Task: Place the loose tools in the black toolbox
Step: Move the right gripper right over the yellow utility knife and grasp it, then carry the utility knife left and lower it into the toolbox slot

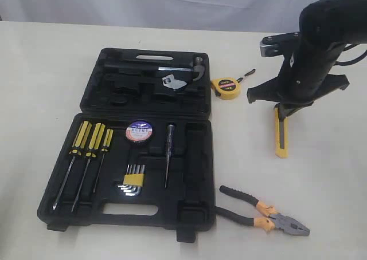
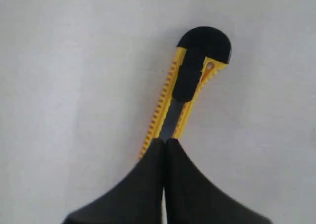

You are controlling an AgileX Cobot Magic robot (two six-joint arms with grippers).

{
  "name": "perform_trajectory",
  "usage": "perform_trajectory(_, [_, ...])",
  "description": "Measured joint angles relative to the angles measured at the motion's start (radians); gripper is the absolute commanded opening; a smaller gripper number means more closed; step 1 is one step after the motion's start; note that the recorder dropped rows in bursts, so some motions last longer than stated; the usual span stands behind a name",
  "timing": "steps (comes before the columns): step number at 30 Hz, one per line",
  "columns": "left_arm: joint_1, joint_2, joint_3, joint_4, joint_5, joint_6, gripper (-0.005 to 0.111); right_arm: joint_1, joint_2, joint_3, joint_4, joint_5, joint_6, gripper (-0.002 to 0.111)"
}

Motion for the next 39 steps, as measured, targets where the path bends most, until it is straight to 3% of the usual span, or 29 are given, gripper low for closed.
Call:
perform_trajectory(4, [0.000, 0.000, 0.000, 0.000, 0.000, 0.000, 0.000, 0.000, 0.025, 0.000, -0.014, -0.024, 0.045, 0.059])
perform_trajectory(5, [0.000, 0.000, 0.000, 0.000, 0.000, 0.000, 0.000, 0.000, 0.026, 0.000, -0.014, -0.026, 0.061, 0.063])
perform_trajectory(10, [0.000, 0.000, 0.000, 0.000, 0.000, 0.000, 0.000, -0.017, 0.027, 0.000, -0.014, -0.043, 0.100, 0.049])
perform_trajectory(19, [0.000, 0.000, 0.000, 0.000, 0.000, 0.000, 0.000, -0.093, 0.027, 0.000, -0.010, -0.099, 0.086, 0.050])
perform_trajectory(39, [0.000, 0.000, 0.000, 0.000, 0.000, 0.000, 0.000, -0.093, 0.142, 0.000, 0.083, -0.178, 0.034, 0.050])
